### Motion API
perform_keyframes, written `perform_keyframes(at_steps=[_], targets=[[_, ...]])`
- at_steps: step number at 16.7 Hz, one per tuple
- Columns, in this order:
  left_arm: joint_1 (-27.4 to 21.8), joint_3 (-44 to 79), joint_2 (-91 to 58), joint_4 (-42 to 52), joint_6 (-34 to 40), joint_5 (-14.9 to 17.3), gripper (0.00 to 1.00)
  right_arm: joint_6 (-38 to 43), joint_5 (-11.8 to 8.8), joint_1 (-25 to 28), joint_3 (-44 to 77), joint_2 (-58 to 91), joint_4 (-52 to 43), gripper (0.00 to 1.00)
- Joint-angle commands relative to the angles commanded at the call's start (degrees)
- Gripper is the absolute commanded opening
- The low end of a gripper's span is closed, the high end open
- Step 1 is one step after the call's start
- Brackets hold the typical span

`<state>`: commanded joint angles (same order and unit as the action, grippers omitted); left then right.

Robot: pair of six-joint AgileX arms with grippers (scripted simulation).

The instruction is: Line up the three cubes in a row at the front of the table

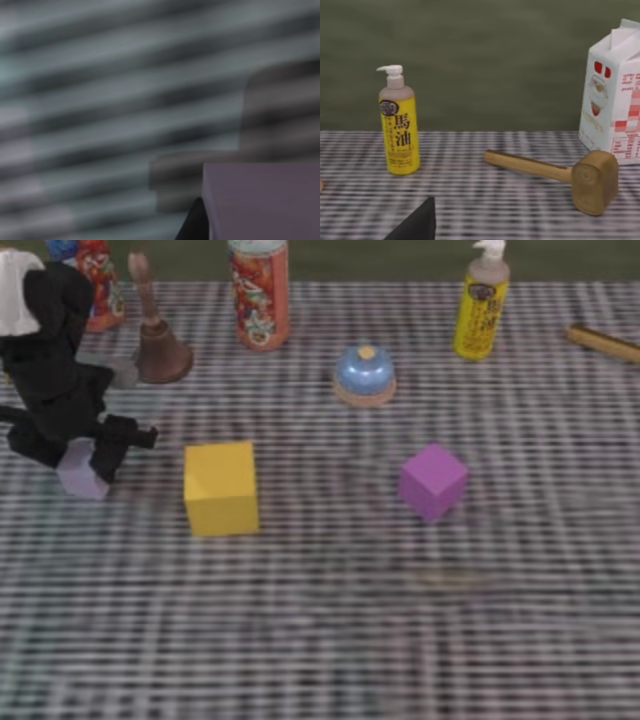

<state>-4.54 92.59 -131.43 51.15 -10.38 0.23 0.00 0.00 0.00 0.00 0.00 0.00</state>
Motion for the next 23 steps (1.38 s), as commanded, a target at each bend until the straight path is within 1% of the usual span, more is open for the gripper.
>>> perform_keyframes(at_steps=[8, 10, 15, 21, 23], targets=[[0.0, 0.8, 1.9, 0.8, 0.1, 0.3, 0.00, 0.0, 0.0, 0.0, 0.0, 0.0, 0.0, 1.00], [0.1, 2.5, 2.5, 3.0, 0.0, 0.3, 0.00, 0.0, 0.0, 0.0, 0.0, 0.0, 0.0, 1.00], [1.0, 8.9, 5.8, 13.2, 0.3, 0.3, 0.00, 0.0, 0.0, 0.0, 0.0, 0.0, 0.0, 1.00], [0.7, 9.6, 6.1, 14.1, 0.3, 0.2, 0.00, 0.0, 0.0, 0.0, 0.0, 0.0, 0.0, 1.00], [-1.1, 10.3, 5.7, 14.5, 2.1, 0.2, 0.00, 0.0, 0.0, 0.0, 0.0, 0.0, 0.0, 1.00]])
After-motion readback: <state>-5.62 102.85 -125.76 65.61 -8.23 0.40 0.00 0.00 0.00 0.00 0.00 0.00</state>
